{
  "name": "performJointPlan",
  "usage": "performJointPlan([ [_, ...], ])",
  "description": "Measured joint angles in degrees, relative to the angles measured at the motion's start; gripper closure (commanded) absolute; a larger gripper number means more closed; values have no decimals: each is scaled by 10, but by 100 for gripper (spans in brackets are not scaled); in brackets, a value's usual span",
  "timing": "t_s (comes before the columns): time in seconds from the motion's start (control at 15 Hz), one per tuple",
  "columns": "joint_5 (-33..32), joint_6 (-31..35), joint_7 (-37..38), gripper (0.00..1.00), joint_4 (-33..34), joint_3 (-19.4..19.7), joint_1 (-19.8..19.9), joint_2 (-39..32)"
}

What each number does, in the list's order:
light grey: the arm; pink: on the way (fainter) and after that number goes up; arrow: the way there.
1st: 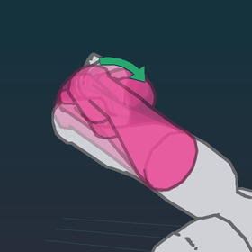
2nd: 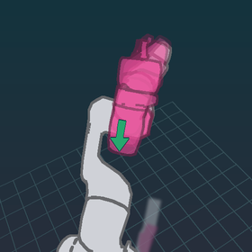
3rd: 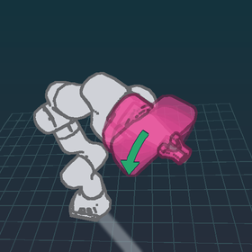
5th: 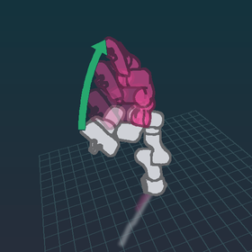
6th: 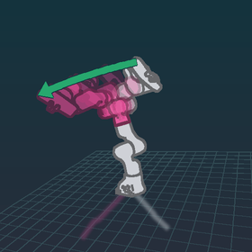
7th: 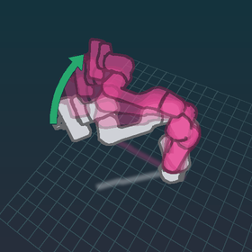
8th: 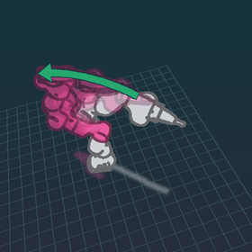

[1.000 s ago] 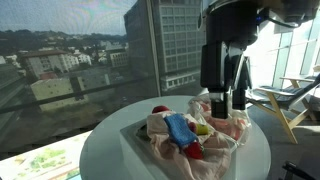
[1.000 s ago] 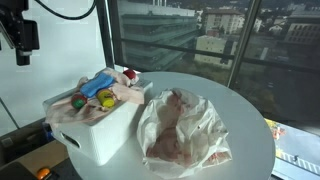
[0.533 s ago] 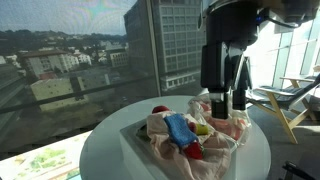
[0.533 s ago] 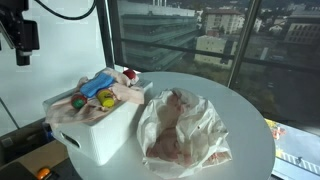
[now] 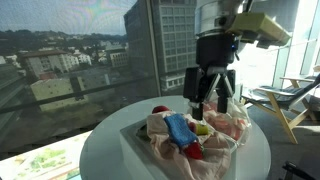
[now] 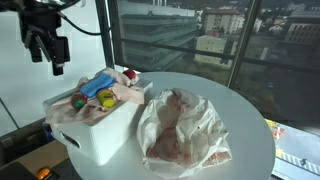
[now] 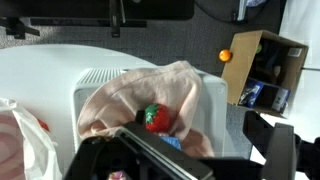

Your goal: Put the items on the container in the plastic except the radish.

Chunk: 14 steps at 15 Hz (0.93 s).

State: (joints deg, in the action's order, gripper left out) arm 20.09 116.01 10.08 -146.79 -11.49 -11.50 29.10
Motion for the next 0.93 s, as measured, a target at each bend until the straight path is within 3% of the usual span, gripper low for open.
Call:
performJointPlan([
  [0.27, -25, 84, 2, 0, 3, 1, 22, -67],
  [0.93, -108, 281, 22, 0, 53, 3, 30, -244],
])
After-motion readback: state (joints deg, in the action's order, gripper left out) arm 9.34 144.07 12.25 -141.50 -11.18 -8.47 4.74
